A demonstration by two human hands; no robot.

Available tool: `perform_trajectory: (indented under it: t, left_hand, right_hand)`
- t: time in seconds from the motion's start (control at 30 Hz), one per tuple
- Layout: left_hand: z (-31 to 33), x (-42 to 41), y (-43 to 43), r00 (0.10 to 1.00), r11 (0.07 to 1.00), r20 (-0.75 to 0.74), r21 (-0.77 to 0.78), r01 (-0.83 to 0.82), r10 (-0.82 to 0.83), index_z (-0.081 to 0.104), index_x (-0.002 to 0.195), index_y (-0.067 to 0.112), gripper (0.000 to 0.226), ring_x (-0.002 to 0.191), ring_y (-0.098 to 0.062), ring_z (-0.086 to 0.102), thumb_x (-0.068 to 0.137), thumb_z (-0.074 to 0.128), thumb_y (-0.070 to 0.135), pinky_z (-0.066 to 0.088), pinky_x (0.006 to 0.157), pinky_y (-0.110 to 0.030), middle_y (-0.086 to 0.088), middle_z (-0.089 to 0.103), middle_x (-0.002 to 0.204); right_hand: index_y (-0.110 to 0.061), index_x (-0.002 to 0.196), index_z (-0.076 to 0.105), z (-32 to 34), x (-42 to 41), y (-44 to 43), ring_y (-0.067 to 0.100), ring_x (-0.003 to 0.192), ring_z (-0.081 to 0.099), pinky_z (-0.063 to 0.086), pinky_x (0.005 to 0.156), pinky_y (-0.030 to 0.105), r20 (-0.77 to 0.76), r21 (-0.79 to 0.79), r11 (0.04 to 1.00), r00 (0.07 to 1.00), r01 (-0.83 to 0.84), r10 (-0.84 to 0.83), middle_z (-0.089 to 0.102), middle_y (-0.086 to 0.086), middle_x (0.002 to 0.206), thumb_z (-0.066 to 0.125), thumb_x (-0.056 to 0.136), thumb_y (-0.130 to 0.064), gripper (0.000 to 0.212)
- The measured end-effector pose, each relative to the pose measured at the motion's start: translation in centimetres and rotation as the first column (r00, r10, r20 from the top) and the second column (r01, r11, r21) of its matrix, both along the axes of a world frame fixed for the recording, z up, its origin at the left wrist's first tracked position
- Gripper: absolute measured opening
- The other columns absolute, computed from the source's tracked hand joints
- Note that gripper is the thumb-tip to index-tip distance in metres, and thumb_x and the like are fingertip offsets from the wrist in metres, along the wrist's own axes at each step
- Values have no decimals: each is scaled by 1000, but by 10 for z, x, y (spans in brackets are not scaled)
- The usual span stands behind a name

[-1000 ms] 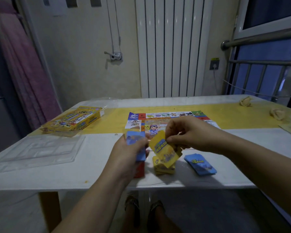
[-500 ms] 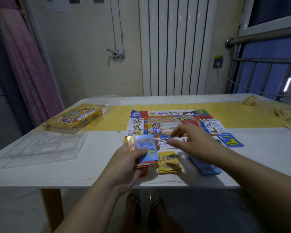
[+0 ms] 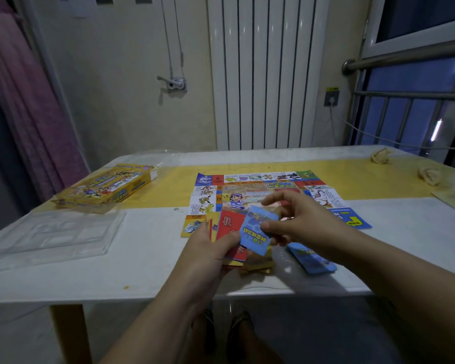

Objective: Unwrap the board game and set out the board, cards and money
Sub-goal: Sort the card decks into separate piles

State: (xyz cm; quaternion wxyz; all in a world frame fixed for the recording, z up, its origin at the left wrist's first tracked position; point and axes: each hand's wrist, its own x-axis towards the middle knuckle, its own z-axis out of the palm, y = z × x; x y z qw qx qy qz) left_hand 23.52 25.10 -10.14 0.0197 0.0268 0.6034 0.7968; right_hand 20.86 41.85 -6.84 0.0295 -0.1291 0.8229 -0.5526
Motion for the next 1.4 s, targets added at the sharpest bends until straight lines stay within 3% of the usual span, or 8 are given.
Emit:
perform_trajectory:
  t: [0.17, 0.3, 0.47, 0.67, 1.0, 1.17, 1.27, 1.4]
  left_hand:
    - [0, -14, 12, 988, 988, -133, -125, -94, 77, 61, 95, 21, 20, 80, -27, 68, 85, 63, 4, 54, 64, -36, -8, 73, 87]
    - [8, -20, 27, 985, 984, -160, -155, -89, 64, 60, 94, 22, 15, 67, -19, 62, 88, 62, 8, 49, 55, -30, -3, 71, 80]
    - [11, -25, 38, 989, 971, 132, 218, -101, 73, 60, 104, 5, 14, 70, -16, 67, 93, 53, 11, 54, 55, -28, -12, 71, 91]
    - [9, -21, 39, 946, 887, 318, 452, -93, -63, 50, 119, -5, 29, 85, -26, 64, 96, 35, 5, 49, 64, -38, -20, 65, 98]
    - [13, -12, 34, 942, 891, 316, 452, -43, -115, 46, 126, -6, 35, 86, -29, 65, 96, 34, 6, 51, 70, -42, -23, 66, 102]
    - [5, -9, 29, 965, 939, 217, 336, 70, -150, 48, 124, -6, 33, 85, -26, 71, 96, 34, -2, 58, 63, -37, -20, 71, 99]
    - [2, -5, 27, 974, 965, 129, 209, 156, -185, 52, 122, 1, 29, 82, -24, 72, 96, 39, -2, 59, 63, -35, -16, 73, 98]
    - [4, 1, 30, 980, 979, 37, 71, 193, -196, 57, 112, 7, 23, 74, -22, 71, 92, 50, -2, 58, 59, -31, -18, 73, 92]
  right_hand:
    - [-34, 93, 54, 12, 12, 9, 13, 71, 70, 57, 68, 32, -242, 309, 950, 962, -48, 128, 62, -6, 93, 66, 84, -10, 28]
    - [-24, 87, 73, 28, 10, 23, -2, 61, 61, 48, 59, 15, -186, 247, 968, 979, -34, 81, 71, -5, 76, 61, 90, -23, 12]
    - [-20, 109, 69, 34, 11, 49, 1, 64, 61, 47, 64, 19, -117, 286, 953, 991, 100, -69, 71, -9, 81, 58, 92, -22, 21]
    - [-8, 94, 66, 3, 27, 57, 25, 90, 61, 49, 79, 39, -101, 735, 674, 995, 68, 9, 66, 11, 96, 57, 89, -26, 21]
    - [-15, 97, 65, -19, 32, 44, 20, 85, 59, 41, 65, 28, -190, 907, 378, 981, 187, -29, 64, 4, 95, 52, 87, -58, 46]
    - [-16, 102, 69, -13, 25, 49, 11, 83, 59, 50, 69, 28, -202, 866, 468, 979, 177, 4, 67, -1, 93, 55, 76, -69, 61]
    - [-22, 110, 66, 3, 23, 43, 0, 70, 51, 38, 57, 13, -247, 683, 711, 969, 167, 9, 54, -14, 78, 58, 77, -62, 54]
    - [-22, 92, 65, 11, 12, 20, 2, 71, 59, 46, 63, 17, -271, 342, 926, 961, 157, -62, 65, -7, 82, 71, 75, -48, 31]
